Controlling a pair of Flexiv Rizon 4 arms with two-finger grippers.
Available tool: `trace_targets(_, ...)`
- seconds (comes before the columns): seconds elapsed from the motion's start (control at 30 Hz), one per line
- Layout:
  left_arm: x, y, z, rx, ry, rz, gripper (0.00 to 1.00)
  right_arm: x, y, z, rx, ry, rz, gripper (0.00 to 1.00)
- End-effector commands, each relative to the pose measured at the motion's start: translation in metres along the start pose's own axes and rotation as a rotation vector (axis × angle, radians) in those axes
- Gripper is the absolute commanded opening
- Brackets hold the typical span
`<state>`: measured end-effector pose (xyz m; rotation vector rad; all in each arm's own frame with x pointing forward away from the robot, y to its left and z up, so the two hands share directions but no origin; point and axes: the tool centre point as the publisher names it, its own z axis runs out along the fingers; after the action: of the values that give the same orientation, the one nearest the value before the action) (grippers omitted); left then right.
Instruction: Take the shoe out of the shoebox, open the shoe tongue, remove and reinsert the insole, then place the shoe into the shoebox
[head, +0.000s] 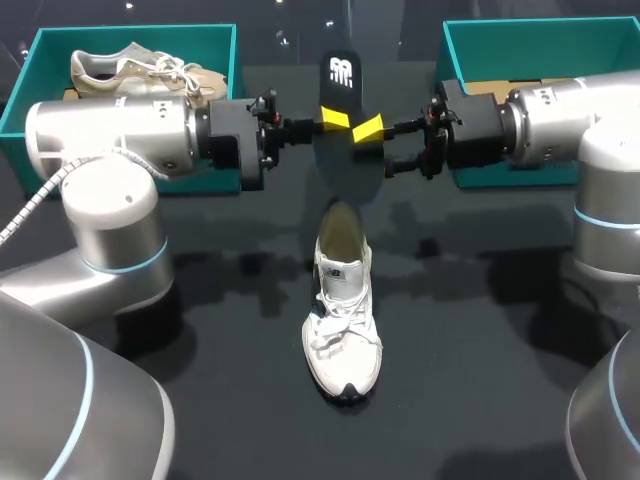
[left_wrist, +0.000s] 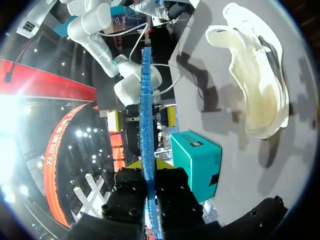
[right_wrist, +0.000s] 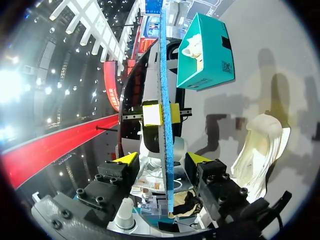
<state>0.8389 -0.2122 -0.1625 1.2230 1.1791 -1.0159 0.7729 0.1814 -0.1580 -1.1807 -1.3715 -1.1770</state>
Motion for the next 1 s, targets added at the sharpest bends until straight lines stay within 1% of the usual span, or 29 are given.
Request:
trace_targets(0.03, 0.000, -0.003, 0.004, -0.004, -0.004, 0.009, 0.00, 0.001, 0.004, 0.009, 0.008, -0.007, 0.004, 0.49)
trace_targets(0.33, -0.001, -0.001, 0.007, -0.013, -0.007, 0.018, 0.00, 0.000, 0.003, 0.015, 0.009, -0.003, 0.003, 0.42)
trace_targets(0.4, -0.001, -0.001, 0.007, -0.012, -0.008, 0.018, 0.00, 0.000, 0.003, 0.015, 0.008, -0.002, 0.003, 0.36)
trace_targets(0.47, -0.001, -0.001, 0.007, -0.010, -0.009, 0.020, 0.00, -0.001, 0.002, 0.016, 0.007, -0.001, 0.003, 0.35)
trace_targets(0.57, -0.001, -0.001, 0.007, -0.007, -0.012, 0.022, 0.00, -0.001, 0.003, 0.018, 0.007, 0.001, 0.002, 0.28)
trace_targets(0.63, -0.001, -0.002, 0.006, -0.006, -0.013, 0.023, 0.00, -0.001, 0.003, 0.019, 0.006, 0.002, 0.002, 0.20)
trace_targets(0.67, -0.001, -0.002, 0.006, -0.005, -0.015, 0.024, 0.00, -0.001, 0.003, 0.019, 0.006, 0.003, 0.002, 0.14)
trace_targets(0.7, -0.001, -0.003, 0.006, -0.004, -0.016, 0.024, 0.00, -0.001, 0.003, 0.020, 0.006, 0.003, 0.002, 0.00)
trace_targets(0.93, -0.002, -0.005, 0.002, 0.001, -0.019, 0.029, 0.00, -0.003, 0.006, 0.019, -0.005, 0.017, -0.002, 0.00)
trace_targets(0.97, -0.002, -0.006, 0.000, -0.001, -0.016, 0.018, 0.45, -0.003, 0.006, 0.018, -0.007, 0.020, -0.004, 0.00)
trace_targets(1.0, -0.004, -0.006, -0.003, -0.003, -0.017, 0.002, 1.00, -0.003, 0.006, 0.017, -0.012, 0.024, -0.008, 0.00)
